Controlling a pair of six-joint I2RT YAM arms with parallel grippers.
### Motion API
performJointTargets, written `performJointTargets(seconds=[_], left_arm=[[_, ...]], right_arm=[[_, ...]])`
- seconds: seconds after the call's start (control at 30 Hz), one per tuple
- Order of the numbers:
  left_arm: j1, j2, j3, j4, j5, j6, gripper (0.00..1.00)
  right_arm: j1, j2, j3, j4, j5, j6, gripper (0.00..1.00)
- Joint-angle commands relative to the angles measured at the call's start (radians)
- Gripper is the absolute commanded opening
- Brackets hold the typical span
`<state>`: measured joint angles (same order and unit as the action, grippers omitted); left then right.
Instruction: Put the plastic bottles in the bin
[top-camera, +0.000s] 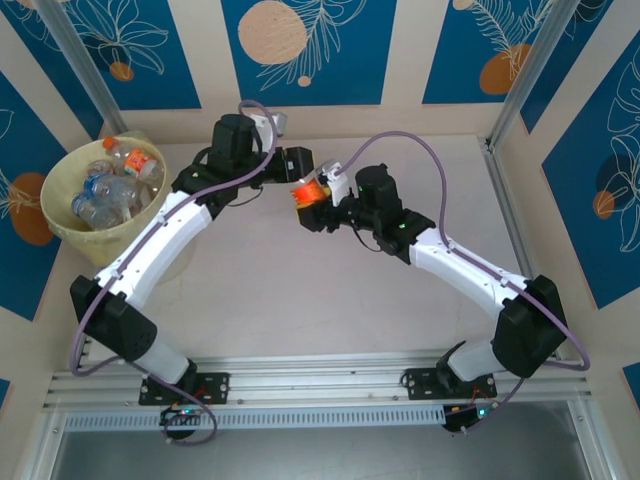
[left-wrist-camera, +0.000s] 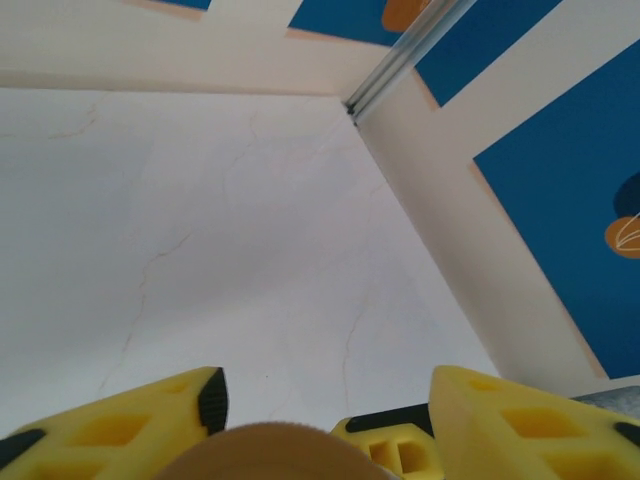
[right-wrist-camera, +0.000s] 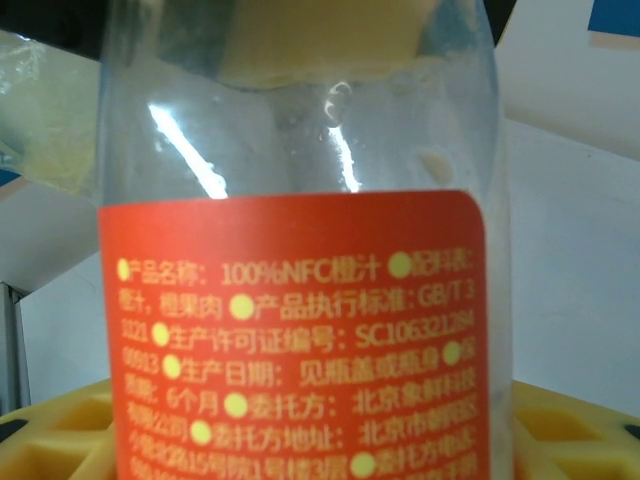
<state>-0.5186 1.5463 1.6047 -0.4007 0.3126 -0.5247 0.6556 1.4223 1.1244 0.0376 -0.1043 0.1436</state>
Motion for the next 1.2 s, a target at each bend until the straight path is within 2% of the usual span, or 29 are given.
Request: performJointTargets(seconds=[0.0,0.07,0.13,0.17,0.23,0.3,0.33,0.53,0.63,0.8,0.87,0.9,0.93,1.03,1.1,1.17], left_arm=[[0.007,-0.049,-0.045,0.036,0.015,0.014,0.47],[0.029,-0.075,-0.070,0.050,0.007,0.001,0.29],[0.059,-0.095,-0.067,0.038,0.033,0.000,0.18],[0.073,-0.107,-0.065,0.028,0.048,0.000,0.13],[0.099,-0.138,-0.059,0.007,0.055,0.011,0.00],[0.130,-0.179,-0.037,-0.054,0.014,0.046,0.00],[0.149,-0.204,-0.016,-0.103,-0.035,0.080,0.00],[0.248,-0.348,0.091,-0.351,-0.497,0.237,0.00],[0.265,-0.417,0.116,-0.393,-0.753,0.304,0.00],[0.269,-0.511,0.142,-0.322,-1.128,0.478,0.00],[0.287,-0.527,0.072,-0.157,-1.343,0.661,0.00],[0.315,-0.529,0.030,-0.071,-1.385,0.749,0.00],[0.366,-0.525,0.003,-0.032,-1.375,0.788,0.00],[0.519,-0.488,0.005,-0.117,-1.208,0.709,0.00],[0.588,-0.461,-0.015,-0.093,-1.163,0.706,0.00],[0.658,-0.444,-0.059,-0.046,-1.066,0.710,0.00]], right_arm=[[0.010,0.025,0.047,0.062,-0.040,0.042,0.53],[0.018,0.033,0.059,0.062,-0.050,0.038,0.56],[0.023,0.029,0.059,0.070,-0.072,0.031,0.61],[0.025,0.023,0.058,0.076,-0.087,0.030,0.67],[0.024,0.010,0.057,0.084,-0.099,0.033,0.85],[0.024,-0.013,0.051,0.085,-0.074,0.030,1.00],[0.023,-0.029,0.042,0.091,-0.044,0.029,0.99],[-0.003,-0.122,-0.057,0.117,0.154,-0.011,0.99],[-0.034,-0.138,-0.090,0.104,0.200,0.001,0.99],[-0.078,-0.128,-0.117,0.095,0.195,0.038,0.99],[-0.086,-0.120,-0.128,0.107,0.190,0.040,0.99],[-0.087,-0.114,-0.133,0.115,0.188,0.039,0.99],[-0.089,-0.108,-0.138,0.123,0.183,0.036,0.99],[-0.099,-0.089,-0.135,0.124,0.167,0.026,0.99],[-0.103,-0.080,-0.128,0.112,0.161,0.016,0.99],[-0.104,-0.079,-0.129,0.101,0.161,0.005,0.99]])
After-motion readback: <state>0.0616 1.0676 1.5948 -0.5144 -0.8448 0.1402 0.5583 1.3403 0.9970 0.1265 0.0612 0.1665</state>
